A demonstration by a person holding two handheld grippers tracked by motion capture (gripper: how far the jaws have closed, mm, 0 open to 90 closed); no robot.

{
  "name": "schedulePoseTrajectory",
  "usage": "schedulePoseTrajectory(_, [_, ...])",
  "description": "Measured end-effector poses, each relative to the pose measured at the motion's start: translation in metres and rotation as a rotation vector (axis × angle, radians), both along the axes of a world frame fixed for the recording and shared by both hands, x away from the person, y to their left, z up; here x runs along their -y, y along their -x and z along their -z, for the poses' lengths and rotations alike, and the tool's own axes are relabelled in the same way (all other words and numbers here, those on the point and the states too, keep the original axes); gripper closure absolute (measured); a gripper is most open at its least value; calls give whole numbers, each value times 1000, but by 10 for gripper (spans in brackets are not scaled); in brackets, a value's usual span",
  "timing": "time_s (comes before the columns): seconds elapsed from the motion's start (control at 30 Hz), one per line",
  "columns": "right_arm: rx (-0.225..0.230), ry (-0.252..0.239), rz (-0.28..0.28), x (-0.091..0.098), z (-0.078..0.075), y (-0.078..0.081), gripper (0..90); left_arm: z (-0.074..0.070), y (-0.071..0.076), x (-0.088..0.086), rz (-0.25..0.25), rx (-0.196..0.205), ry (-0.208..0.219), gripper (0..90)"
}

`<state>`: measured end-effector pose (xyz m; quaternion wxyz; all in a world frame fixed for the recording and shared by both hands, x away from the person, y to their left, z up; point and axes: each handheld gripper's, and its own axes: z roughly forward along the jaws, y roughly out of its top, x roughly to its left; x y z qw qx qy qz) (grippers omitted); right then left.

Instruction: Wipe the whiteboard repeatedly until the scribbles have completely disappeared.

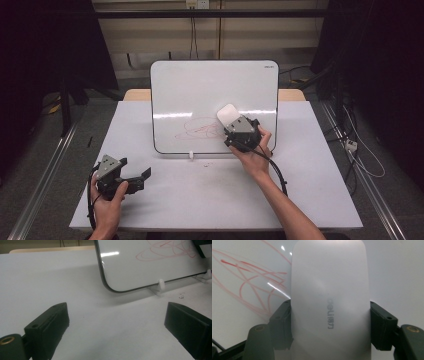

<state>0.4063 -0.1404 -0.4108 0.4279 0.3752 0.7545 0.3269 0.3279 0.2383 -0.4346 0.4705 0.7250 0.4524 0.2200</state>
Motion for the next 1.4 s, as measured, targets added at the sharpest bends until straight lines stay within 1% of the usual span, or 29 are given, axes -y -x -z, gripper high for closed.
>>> schedulePoseTrajectory(0.17, [1, 16, -19, -9, 5, 4, 315, -1, 1, 0, 1, 2, -3, 56])
schedulePoseTrajectory(0.23, [2, 19, -23, -12, 7, 5, 315, 0, 0, -1, -1, 2, 2, 56])
schedulePoseTrajectory(0.37, [-4, 47, -45, -20, 13, 10, 315, -1, 0, -1, 1, 2, -2, 56])
schedulePoseTrajectory(0.5, [-8, 44, -44, -21, 14, 11, 315, 0, 0, 0, 0, 2, 1, 56])
schedulePoseTrajectory(0.7, [-13, 80, -73, -29, 22, 19, 315, 0, 0, 0, 1, 2, 1, 56])
schedulePoseTrajectory(0.8, [-22, 80, -78, -28, 21, 18, 315, -1, 0, -2, 4, 3, -4, 56])
schedulePoseTrajectory(0.83, [-23, 83, -78, -28, 21, 18, 315, 0, 0, -1, -2, 4, 12, 56])
schedulePoseTrajectory(0.9, [-22, 85, -80, -27, 20, 16, 315, 0, 0, -2, -8, 3, 13, 56])
schedulePoseTrajectory(1.03, [-15, 56, -57, -22, 15, 12, 315, -1, 1, -2, -4, 5, 14, 56])
schedulePoseTrajectory(1.13, [-11, 37, -44, -15, 9, 6, 315, -1, 1, -3, -4, 5, 8, 56])
schedulePoseTrajectory(1.17, [-11, 26, -33, -12, 5, 3, 315, -1, 1, -2, -7, 5, 16, 56])
schedulePoseTrajectory(1.2, [-10, 20, -27, -9, 3, 1, 315, -1, 1, -3, -4, 3, 9, 56])
schedulePoseTrajectory(1.23, [-11, 7, -17, -5, -1, -1, 314, -1, 1, -4, -3, 1, 3, 56])
schedulePoseTrajectory(1.4, [-8, -49, 37, 22, -18, -16, 314, -1, 2, -4, -3, 0, 6, 56])
